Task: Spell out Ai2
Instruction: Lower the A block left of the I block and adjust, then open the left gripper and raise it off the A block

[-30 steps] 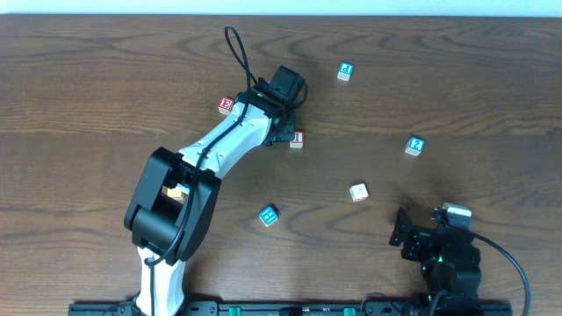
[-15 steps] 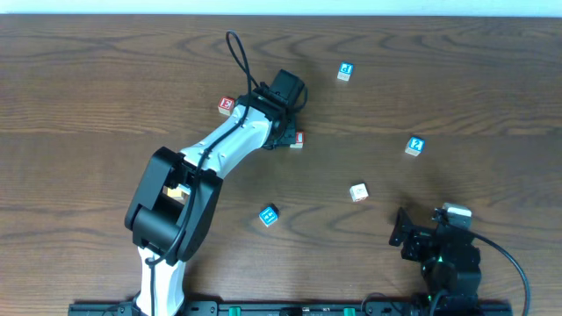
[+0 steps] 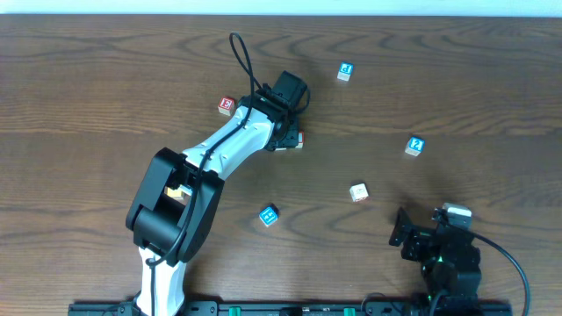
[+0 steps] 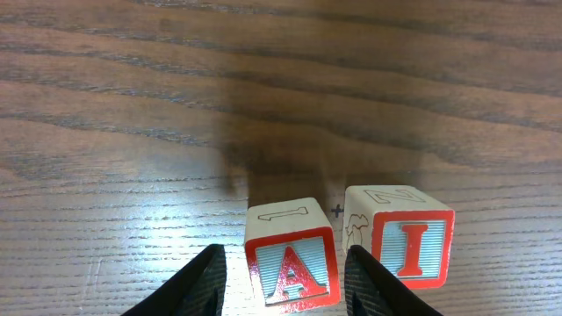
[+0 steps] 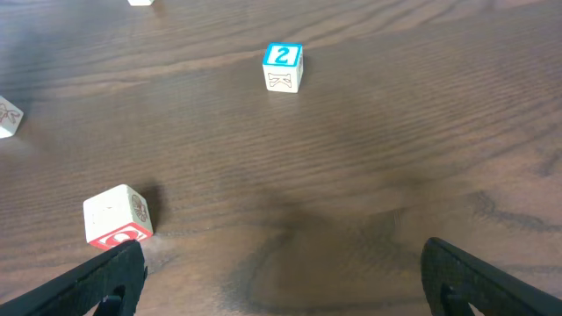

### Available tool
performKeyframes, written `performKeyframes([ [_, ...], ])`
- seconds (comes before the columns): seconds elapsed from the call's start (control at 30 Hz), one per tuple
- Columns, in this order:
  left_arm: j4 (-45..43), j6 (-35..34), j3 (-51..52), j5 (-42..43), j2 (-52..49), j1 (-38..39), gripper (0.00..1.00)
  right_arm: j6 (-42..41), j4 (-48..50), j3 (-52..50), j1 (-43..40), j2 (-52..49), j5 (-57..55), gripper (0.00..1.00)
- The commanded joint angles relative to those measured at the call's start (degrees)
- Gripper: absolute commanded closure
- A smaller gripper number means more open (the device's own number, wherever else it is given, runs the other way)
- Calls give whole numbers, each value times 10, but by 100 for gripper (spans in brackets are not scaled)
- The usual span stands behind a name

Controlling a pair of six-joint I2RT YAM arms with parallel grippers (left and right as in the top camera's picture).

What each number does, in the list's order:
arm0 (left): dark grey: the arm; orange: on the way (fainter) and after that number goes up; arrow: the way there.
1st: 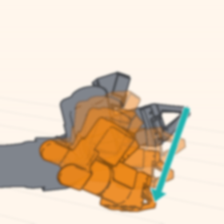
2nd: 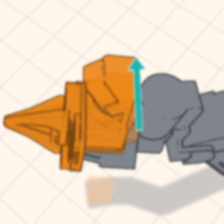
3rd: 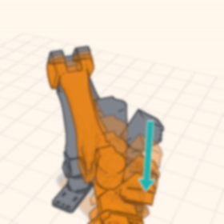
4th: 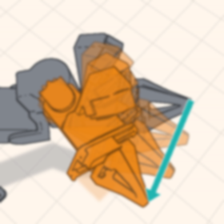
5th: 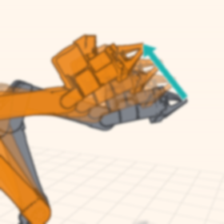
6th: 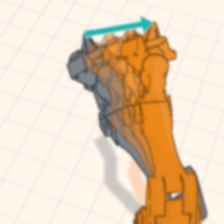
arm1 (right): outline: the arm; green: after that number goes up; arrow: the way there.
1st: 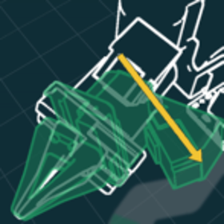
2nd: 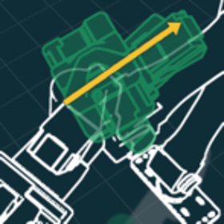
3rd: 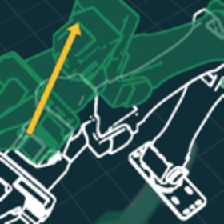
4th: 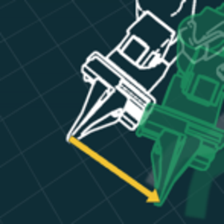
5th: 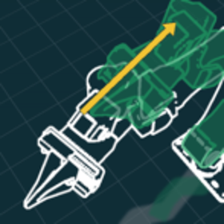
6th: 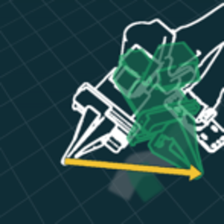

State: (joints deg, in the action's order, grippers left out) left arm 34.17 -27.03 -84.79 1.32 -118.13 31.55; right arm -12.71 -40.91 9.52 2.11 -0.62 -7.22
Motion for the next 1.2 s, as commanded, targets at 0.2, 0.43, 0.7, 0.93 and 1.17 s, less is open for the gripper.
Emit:
performKeyframes([
  [0.2, -4, 30, -20, -10, -5, -6, 54, 8, -1, -2, -3, 3, 2, 1],
  [0.43, 36, 48, -106, -40, 2, -13, 57, 8, -1, -2, -3, 3, 2, 1],
  [0.7, 101, 17, -143, -77, 1, -23, 94, 8, -1, -2, -3, 3, 2, 1],
  [0.93, 117, -43, -80, -68, 1, -21, 94, 8, -1, -2, -3, 3, 2, 1],
  [1.17, 122, -52, -48, -43, 1, -19, 94, 8, -1, -2, -3, 3, 2, 1],
])
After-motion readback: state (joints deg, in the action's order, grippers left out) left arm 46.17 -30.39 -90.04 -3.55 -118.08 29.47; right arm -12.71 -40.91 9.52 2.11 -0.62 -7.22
